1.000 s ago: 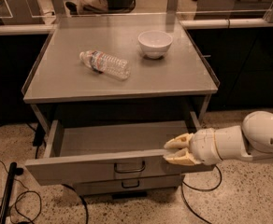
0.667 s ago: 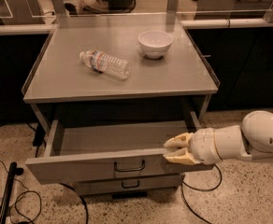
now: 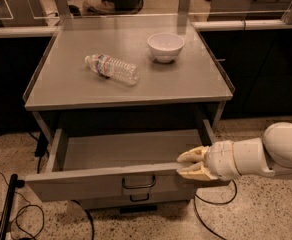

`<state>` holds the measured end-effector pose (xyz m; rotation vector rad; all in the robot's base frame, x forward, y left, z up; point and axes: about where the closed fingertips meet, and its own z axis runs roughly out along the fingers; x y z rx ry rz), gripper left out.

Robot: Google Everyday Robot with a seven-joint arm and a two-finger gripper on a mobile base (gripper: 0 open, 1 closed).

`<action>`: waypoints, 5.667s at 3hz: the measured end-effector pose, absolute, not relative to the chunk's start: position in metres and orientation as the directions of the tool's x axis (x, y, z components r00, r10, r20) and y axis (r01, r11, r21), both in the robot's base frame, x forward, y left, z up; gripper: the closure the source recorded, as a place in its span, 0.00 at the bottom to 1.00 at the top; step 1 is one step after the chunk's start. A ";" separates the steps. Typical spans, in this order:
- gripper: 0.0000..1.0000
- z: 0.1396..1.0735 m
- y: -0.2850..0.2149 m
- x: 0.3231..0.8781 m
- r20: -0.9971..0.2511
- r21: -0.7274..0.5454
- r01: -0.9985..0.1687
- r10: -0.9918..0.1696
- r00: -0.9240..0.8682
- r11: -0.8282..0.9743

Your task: Open top drawer

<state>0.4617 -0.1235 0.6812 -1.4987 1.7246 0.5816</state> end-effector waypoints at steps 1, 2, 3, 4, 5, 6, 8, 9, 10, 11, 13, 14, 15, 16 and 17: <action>1.00 0.680 -0.125 0.454 -0.785 -0.139 -0.968 -0.619 -0.022 0.211; 1.00 0.681 -0.125 0.454 -0.785 -0.139 -0.968 -0.619 -0.022 0.211; 1.00 0.680 -0.127 0.444 -0.785 -0.136 -0.966 -0.618 -0.030 0.220; 0.82 0.680 -0.127 0.444 -0.785 -0.136 -0.966 -0.618 -0.030 0.219; 0.60 0.680 -0.127 0.444 -0.785 -0.136 -0.966 -0.618 -0.030 0.219; 0.36 0.680 -0.127 0.444 -0.785 -0.136 -0.966 -0.618 -0.030 0.219; 0.66 0.680 -0.127 0.444 -0.785 -0.136 -0.966 -0.618 -0.030 0.219; 0.89 0.680 -0.134 0.434 -0.790 -0.133 -0.963 -0.612 -0.038 0.232; 1.00 0.682 -0.141 0.421 -0.795 -0.133 -0.958 -0.605 -0.049 0.252; 1.00 0.682 -0.141 0.421 -0.795 -0.133 -0.958 -0.605 -0.049 0.252; 0.84 0.680 -0.147 0.403 -0.795 -0.132 -0.953 -0.603 -0.062 0.272; 0.60 0.680 -0.147 0.403 -0.795 -0.132 -0.953 -0.603 -0.062 0.272; 0.38 0.680 -0.147 0.403 -0.795 -0.132 -0.953 -0.603 -0.062 0.272; 0.14 0.680 -0.147 0.403 -0.795 -0.132 -0.953 -0.603 -0.062 0.272; 0.00 0.680 -0.147 0.403 -0.795 -0.132 -0.953 -0.603 -0.062 0.272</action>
Offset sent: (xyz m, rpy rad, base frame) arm -0.2595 -0.1259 -0.0373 0.0046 0.0832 -0.2044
